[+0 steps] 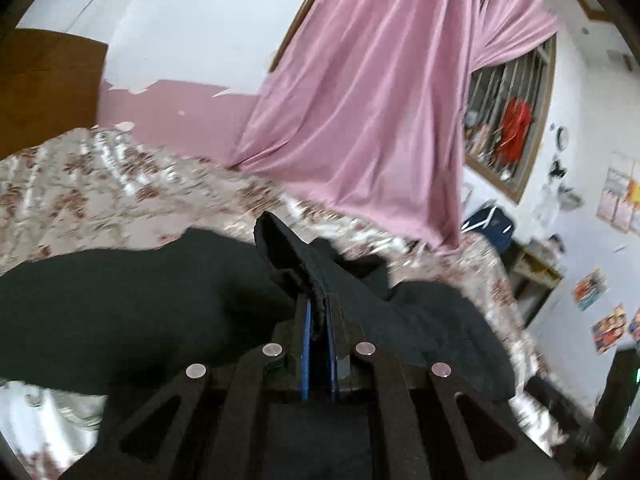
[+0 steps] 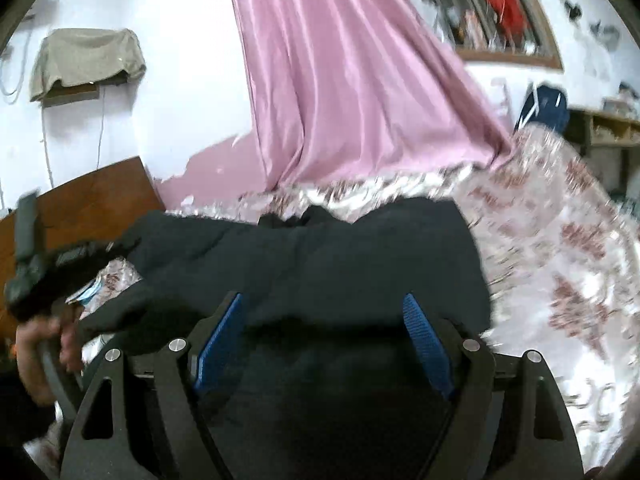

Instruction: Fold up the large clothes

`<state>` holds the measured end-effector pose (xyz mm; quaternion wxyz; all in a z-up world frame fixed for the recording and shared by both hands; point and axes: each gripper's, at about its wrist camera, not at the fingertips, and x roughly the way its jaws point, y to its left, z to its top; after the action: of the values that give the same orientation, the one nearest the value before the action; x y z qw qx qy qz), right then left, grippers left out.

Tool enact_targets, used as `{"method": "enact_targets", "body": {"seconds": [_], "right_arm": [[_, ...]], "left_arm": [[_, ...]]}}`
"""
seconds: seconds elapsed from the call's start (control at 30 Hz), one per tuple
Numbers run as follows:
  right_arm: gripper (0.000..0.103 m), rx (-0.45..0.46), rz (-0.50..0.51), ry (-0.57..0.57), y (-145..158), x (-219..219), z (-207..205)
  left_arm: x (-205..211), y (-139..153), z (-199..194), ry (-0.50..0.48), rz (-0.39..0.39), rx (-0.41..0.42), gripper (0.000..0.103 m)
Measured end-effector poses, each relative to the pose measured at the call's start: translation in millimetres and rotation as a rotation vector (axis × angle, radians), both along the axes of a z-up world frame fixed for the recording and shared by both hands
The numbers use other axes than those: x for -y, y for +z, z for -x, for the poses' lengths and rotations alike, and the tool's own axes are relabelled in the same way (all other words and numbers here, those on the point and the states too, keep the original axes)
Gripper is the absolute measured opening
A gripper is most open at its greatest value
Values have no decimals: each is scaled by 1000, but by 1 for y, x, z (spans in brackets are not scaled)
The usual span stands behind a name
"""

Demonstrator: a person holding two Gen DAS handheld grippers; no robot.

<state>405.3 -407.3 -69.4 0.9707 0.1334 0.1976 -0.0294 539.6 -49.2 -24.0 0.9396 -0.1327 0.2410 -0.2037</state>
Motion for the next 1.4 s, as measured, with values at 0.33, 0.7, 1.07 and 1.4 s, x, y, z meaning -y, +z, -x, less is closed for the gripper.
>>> {"method": "enact_targets", "body": {"seconds": [0.33, 0.7, 1.07, 1.4], "right_arm": [[77, -307, 16, 138, -56, -52, -145], [92, -471, 194, 144, -117, -85, -177], [96, -503, 331, 108, -131, -107, -185], [97, -365, 282, 132, -118, -112, -156]], "left_arm": [[-25, -86, -20, 23, -19, -227, 7], [-51, -117, -19, -54, 203, -273, 13], [-74, -111, 6, -66, 397, -163, 59], [-126, -79, 35, -37, 409, -295, 103]]}}
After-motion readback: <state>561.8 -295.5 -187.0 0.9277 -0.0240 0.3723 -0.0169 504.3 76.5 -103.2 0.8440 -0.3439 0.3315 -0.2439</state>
